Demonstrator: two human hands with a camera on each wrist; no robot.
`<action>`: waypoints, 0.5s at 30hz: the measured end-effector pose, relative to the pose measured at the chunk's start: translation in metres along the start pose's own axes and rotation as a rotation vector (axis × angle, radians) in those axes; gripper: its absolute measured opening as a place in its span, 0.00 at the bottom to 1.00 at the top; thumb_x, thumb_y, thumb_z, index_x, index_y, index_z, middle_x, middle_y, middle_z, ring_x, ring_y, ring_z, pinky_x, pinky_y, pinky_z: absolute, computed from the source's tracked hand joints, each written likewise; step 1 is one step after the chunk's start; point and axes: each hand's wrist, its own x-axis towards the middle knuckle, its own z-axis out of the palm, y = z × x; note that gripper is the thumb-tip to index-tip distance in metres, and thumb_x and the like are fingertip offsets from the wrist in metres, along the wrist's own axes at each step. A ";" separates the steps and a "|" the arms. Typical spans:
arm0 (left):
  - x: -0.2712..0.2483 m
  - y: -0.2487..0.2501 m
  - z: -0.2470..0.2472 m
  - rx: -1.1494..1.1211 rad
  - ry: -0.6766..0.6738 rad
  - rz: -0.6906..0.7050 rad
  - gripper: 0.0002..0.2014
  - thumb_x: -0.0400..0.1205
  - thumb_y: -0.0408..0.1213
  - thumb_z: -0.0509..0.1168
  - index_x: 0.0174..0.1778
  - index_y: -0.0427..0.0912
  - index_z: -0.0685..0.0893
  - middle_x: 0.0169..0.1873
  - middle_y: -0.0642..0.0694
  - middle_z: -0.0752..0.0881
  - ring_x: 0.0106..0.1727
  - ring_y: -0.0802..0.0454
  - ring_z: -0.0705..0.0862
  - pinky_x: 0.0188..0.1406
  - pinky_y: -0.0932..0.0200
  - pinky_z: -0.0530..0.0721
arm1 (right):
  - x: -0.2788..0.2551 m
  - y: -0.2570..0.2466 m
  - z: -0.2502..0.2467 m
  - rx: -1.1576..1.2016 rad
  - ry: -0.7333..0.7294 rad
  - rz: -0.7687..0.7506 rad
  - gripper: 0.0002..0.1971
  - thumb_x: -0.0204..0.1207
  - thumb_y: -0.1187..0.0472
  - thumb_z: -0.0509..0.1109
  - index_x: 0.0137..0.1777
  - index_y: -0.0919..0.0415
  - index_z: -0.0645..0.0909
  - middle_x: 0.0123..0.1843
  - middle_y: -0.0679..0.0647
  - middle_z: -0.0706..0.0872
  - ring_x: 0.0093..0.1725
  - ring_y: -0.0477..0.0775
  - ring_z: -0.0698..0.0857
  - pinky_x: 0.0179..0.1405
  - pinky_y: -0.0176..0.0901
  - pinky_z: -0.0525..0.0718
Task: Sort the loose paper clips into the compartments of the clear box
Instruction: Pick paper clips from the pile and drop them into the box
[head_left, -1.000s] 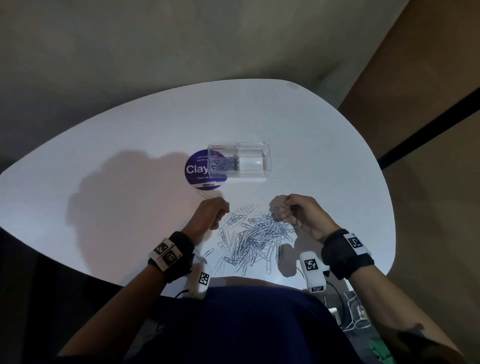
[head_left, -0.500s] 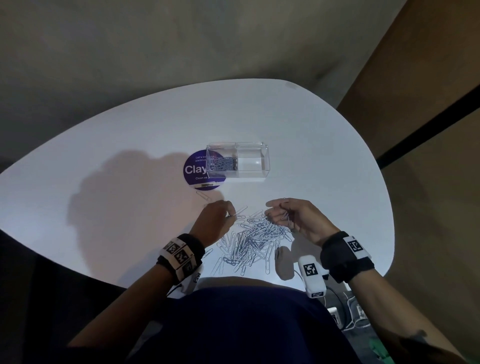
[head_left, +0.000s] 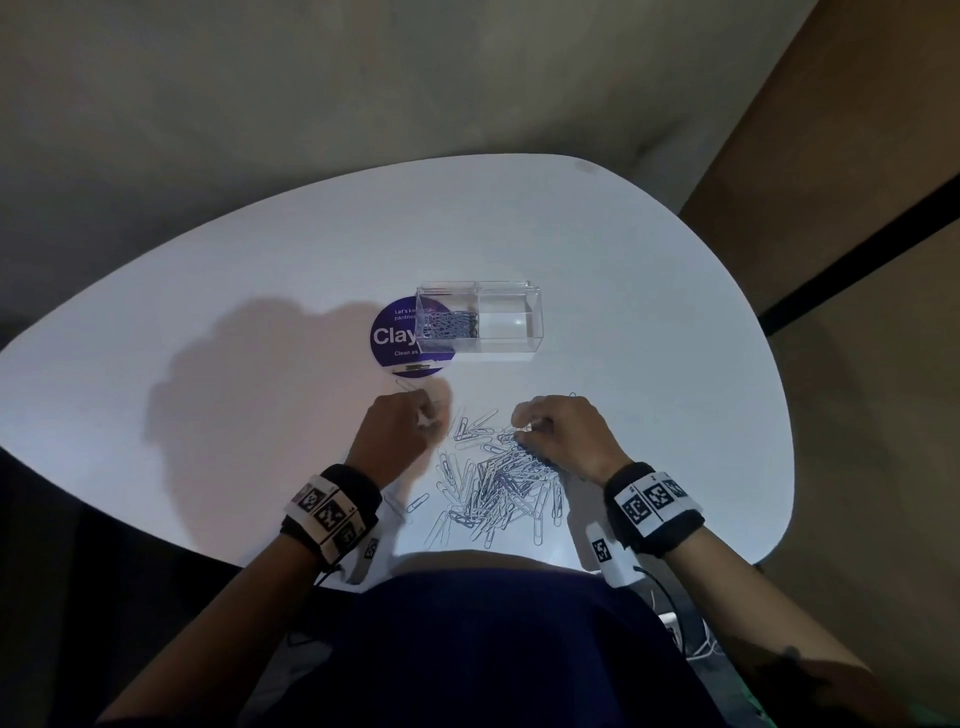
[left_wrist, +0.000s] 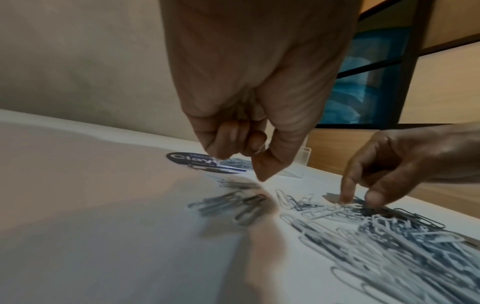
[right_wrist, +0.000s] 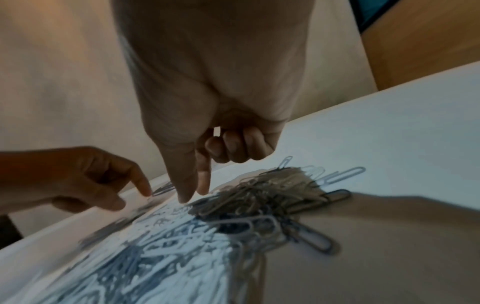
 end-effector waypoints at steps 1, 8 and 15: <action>0.000 0.002 0.000 0.011 0.007 0.017 0.04 0.75 0.38 0.74 0.41 0.44 0.85 0.25 0.55 0.78 0.24 0.62 0.73 0.28 0.68 0.66 | 0.001 -0.003 0.001 -0.055 -0.020 -0.024 0.05 0.72 0.54 0.79 0.48 0.48 0.88 0.48 0.45 0.90 0.46 0.48 0.87 0.49 0.44 0.84; 0.003 0.018 0.021 0.108 -0.096 0.179 0.12 0.79 0.44 0.70 0.55 0.44 0.86 0.46 0.45 0.90 0.47 0.47 0.87 0.47 0.55 0.79 | 0.002 -0.013 0.000 -0.187 -0.071 -0.047 0.09 0.75 0.58 0.73 0.36 0.49 0.77 0.40 0.44 0.85 0.40 0.49 0.82 0.41 0.45 0.82; 0.015 0.023 0.025 0.122 -0.073 0.132 0.07 0.81 0.41 0.65 0.41 0.44 0.85 0.34 0.47 0.86 0.36 0.46 0.83 0.35 0.55 0.74 | 0.000 0.002 -0.022 -0.053 0.097 0.045 0.05 0.76 0.60 0.72 0.39 0.56 0.87 0.33 0.41 0.84 0.36 0.47 0.80 0.37 0.42 0.74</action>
